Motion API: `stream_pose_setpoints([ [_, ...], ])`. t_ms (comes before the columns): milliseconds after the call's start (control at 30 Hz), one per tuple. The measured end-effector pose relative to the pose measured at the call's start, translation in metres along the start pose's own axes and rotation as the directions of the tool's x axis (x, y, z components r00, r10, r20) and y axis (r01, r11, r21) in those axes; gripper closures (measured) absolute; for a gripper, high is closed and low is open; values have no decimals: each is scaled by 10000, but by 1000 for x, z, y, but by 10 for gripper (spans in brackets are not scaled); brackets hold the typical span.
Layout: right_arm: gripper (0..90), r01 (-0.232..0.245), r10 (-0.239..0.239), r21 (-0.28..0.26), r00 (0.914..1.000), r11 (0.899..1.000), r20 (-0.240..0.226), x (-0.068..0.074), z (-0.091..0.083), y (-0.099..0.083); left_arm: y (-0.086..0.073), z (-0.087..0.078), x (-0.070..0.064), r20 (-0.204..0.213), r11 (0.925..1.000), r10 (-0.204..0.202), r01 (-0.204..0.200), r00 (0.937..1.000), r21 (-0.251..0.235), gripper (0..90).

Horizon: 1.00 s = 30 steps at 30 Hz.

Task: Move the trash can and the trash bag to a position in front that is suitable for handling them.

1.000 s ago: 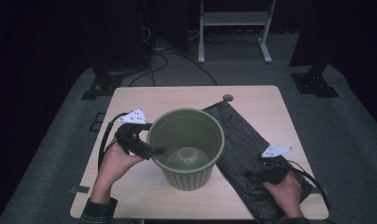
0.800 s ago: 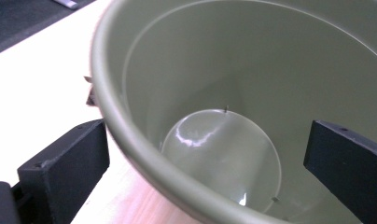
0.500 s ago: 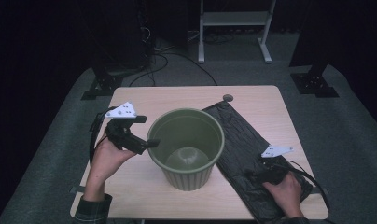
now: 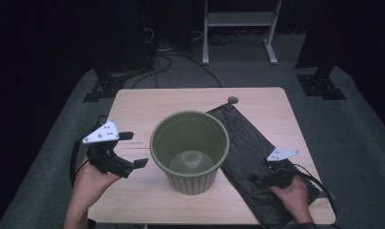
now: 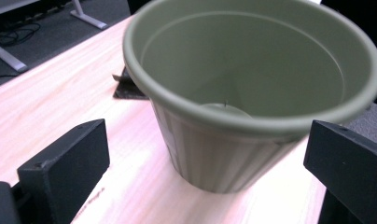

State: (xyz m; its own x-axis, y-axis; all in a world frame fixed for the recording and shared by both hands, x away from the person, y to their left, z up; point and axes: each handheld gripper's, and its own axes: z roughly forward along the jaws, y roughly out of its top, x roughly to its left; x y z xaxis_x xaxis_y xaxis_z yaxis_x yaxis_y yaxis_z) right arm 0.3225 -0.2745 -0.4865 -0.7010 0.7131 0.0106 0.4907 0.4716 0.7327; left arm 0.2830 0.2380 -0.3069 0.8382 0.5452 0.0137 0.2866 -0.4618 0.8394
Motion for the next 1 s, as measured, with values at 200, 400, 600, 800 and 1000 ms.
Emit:
stream_pose_setpoints([
  [200,112,11,-11,6,10000,10000,10,0,0,0,-22,12,-7,-96,9999,117,-117,9999,-17,0],
  [400,112,1,-1,5,10000,10000,20,0,0,0,-46,32,-9,-182,9997,148,-145,9997,170,0],
  [600,111,4,-4,2,10000,10000,26,0,0,0,-73,55,-4,-143,9991,-95,101,9999,412,0],
  [800,110,16,-16,11,10000,10000,10,0,-1,0,-96,72,-1,-44,9979,-232,234,9997,598,0],
  [1000,110,26,-26,8,10000,10000,8,0,-1,0,-117,89,4,-124,9963,-438,446,9990,741,0],
])
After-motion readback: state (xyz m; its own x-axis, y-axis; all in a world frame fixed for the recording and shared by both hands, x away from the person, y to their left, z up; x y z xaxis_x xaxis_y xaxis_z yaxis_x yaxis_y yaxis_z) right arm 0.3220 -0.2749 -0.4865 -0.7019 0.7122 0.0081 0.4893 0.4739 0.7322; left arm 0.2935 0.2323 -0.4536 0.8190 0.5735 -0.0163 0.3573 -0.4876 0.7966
